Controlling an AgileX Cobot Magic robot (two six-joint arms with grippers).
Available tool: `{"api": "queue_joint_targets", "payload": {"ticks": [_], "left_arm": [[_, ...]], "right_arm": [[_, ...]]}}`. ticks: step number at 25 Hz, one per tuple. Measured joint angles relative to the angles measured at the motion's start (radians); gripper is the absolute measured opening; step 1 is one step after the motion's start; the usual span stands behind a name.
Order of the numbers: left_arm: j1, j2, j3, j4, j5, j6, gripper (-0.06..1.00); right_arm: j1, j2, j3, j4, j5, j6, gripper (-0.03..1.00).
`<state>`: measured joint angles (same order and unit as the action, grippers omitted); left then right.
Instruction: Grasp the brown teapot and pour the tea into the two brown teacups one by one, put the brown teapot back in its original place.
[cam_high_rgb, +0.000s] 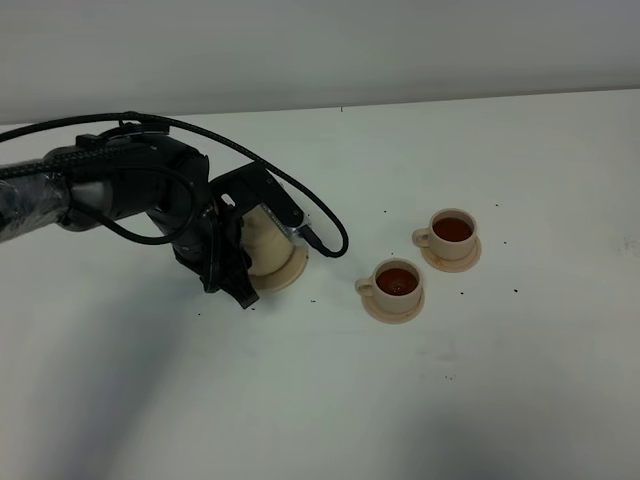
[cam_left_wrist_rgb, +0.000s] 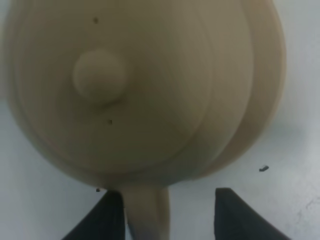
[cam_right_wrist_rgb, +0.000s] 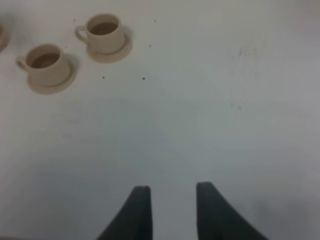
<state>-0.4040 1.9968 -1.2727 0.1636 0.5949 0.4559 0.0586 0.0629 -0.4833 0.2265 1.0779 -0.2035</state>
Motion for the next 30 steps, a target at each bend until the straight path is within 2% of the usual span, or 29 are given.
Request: {"api": "queue_joint_targets", "payload": {"ticks": [6, 11, 17, 23, 27, 30], "left_arm": [[0.000, -0.131, 0.000, -0.007, 0.012, -0.019, 0.43], [0.000, -0.257, 0.000, -0.007, 0.109, -0.046, 0.41], [0.001, -0.447, 0.000, 0.031, 0.258, -0.056, 0.22], [0.005, -0.727, 0.000, 0.038, 0.288, -0.091, 0.04], [0.005, -0.903, 0.000, 0.011, 0.338, -0.095, -0.01], [0.005, -1.035, 0.000, -0.005, 0.425, -0.095, -0.02]], "right_arm": [[0.000, 0.000, 0.000, 0.000, 0.000, 0.000, 0.24], [0.000, 0.000, 0.000, 0.000, 0.000, 0.000, 0.24], [0.000, 0.000, 0.000, 0.000, 0.000, 0.000, 0.24], [0.000, 0.000, 0.000, 0.000, 0.000, 0.000, 0.24], [0.000, 0.000, 0.000, 0.000, 0.000, 0.000, 0.24], [0.000, 0.000, 0.000, 0.000, 0.000, 0.000, 0.24]]}}
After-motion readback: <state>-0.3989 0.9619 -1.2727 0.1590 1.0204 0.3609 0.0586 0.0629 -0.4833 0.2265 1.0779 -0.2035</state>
